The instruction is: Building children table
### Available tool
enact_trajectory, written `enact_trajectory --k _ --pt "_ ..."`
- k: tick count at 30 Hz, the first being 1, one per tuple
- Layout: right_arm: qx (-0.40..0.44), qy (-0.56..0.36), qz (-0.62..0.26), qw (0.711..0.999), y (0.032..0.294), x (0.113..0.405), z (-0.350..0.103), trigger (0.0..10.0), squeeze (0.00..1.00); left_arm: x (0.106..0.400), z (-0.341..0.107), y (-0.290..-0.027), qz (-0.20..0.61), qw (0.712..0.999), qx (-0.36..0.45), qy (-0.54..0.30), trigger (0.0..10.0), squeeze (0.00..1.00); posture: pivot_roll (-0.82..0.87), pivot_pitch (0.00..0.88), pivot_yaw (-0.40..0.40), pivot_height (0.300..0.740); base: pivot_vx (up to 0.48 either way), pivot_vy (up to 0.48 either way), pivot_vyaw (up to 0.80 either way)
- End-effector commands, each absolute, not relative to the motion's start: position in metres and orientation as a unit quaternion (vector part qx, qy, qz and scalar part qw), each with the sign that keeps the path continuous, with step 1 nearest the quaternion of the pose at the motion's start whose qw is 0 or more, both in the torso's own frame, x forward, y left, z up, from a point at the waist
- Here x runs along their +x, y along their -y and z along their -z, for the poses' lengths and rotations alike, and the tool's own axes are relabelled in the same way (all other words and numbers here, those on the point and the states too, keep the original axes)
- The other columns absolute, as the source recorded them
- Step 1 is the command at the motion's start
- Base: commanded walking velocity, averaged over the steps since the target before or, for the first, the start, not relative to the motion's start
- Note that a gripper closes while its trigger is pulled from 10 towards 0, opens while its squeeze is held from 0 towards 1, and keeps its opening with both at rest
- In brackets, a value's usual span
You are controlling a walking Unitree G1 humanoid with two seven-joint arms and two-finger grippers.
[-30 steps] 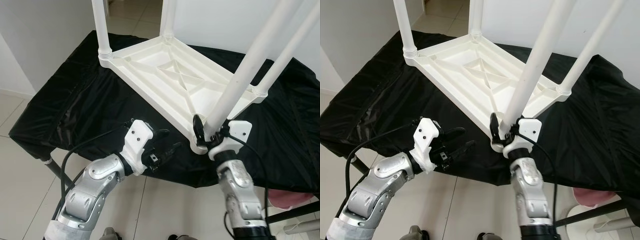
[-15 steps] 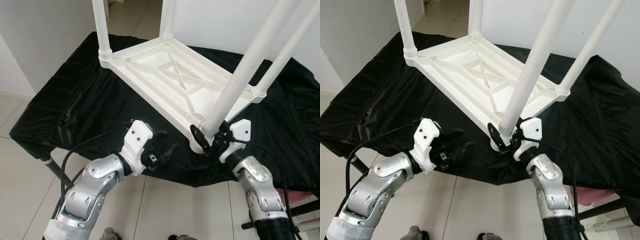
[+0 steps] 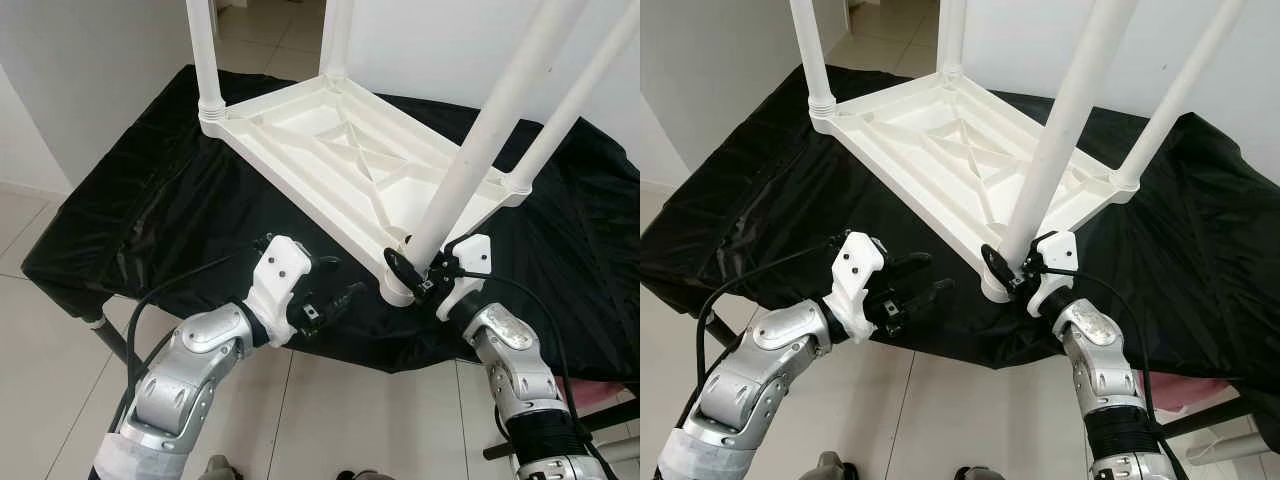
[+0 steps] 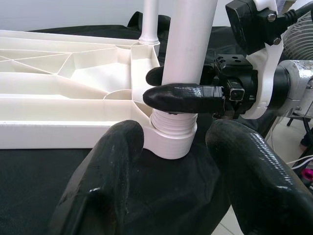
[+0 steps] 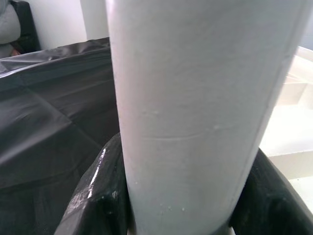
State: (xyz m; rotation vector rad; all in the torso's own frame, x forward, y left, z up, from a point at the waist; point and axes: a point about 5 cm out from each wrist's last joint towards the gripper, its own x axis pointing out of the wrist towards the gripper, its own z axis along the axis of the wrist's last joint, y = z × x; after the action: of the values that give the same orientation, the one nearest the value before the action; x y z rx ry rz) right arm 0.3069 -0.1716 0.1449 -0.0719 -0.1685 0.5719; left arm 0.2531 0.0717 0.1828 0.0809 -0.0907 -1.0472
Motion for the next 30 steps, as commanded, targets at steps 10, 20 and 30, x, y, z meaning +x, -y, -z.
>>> enact_trajectory --k 10,20,30 --pt "-0.02 0.082 -0.218 0.972 0.169 0.303 -0.147 10.0 0.0 0.255 -0.177 -0.071 0.473 0.88 0.035 0.03 10.0 0.0 0.02 0.108 -0.077 0.74 0.0 0.0 0.0" --pt "0.013 0.086 -0.098 0.991 0.159 0.297 -0.152 10.0 0.0 0.255 -0.176 -0.07 0.477 0.877 0.041 0.029 10.0 0.0 0.01 0.11 -0.071 0.74 0.0 0.0 0.0" --pt "0.074 0.087 -0.003 0.993 0.129 0.289 -0.154 10.0 0.0 0.254 -0.174 -0.066 0.484 0.873 0.049 0.029 10.0 0.0 0.01 0.113 -0.055 0.74 0.0 0.0 0.0"
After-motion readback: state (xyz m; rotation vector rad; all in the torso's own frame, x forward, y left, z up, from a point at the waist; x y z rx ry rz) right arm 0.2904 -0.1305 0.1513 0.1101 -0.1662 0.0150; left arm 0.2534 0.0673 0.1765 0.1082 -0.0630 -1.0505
